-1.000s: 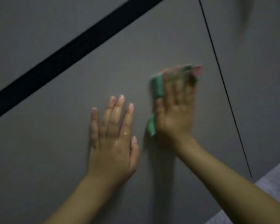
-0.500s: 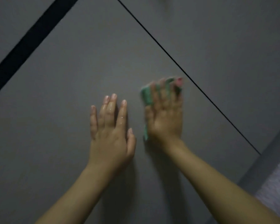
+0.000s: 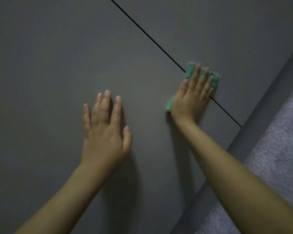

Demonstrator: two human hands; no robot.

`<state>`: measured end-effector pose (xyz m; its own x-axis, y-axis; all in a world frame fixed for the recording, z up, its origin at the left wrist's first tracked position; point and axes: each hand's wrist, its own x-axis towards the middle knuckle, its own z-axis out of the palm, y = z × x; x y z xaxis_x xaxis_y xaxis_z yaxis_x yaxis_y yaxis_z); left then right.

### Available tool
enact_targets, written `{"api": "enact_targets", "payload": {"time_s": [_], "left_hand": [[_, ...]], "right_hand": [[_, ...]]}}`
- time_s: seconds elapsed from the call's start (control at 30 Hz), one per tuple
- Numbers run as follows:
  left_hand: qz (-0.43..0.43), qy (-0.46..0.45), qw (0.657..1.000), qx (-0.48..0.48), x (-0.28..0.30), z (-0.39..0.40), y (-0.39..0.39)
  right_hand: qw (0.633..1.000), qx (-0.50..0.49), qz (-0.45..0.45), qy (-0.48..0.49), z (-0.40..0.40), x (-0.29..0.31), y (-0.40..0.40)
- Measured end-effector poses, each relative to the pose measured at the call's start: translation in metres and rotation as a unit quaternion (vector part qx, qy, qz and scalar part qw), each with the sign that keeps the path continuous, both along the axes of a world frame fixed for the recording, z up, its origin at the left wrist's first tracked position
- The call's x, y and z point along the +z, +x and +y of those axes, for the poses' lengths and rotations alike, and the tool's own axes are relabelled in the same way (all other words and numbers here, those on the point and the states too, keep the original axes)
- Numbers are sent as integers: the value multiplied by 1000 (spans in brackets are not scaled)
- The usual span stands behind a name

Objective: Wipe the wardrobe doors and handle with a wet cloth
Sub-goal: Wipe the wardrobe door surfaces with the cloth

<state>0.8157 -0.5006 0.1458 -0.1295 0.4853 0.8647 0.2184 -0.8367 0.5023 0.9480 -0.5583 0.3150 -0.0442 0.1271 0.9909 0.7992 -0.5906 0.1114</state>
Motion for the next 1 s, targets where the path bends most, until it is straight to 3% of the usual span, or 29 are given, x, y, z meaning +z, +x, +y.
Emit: {"api": "enact_targets", "payload": {"time_s": [0.07,0.13,0.2,0.27,0.37,0.43,0.5,0.53,0.63,0.73,0.83,1.0], "left_hand": [[10,10,1000,-4,-3,-2,4],[16,21,1000,-1,-4,-3,8],[23,23,999,5,-5,-6,15],[18,20,1000,0,-3,-13,21],[12,39,999,-20,-1,-28,27],[17,67,997,-26,-4,-34,33],[31,73,996,-35,-10,-41,44],[32,72,996,-34,-12,-42,46],[42,63,997,-34,-16,-50,58],[47,65,996,-25,-19,-49,62],[57,67,996,-21,-22,-47,62],[61,78,995,-26,-23,-43,60]], "right_hand": [[988,33,-114,-102,4,-37,-3],[938,46,-233,-251,-11,-86,12],[900,37,-287,-325,-36,-114,40],[893,25,-300,-335,-62,-111,68],[930,-16,-248,-272,-87,-72,95],[987,-14,-105,-119,-76,-41,86],[999,-1,9,39,-53,-28,67],[998,2,9,63,-42,-30,55],[992,17,-93,-78,-50,-69,58],[977,19,-125,-171,-95,-92,97],[987,5,-96,-127,-120,-76,132],[998,58,24,23,-120,-74,145]]}}
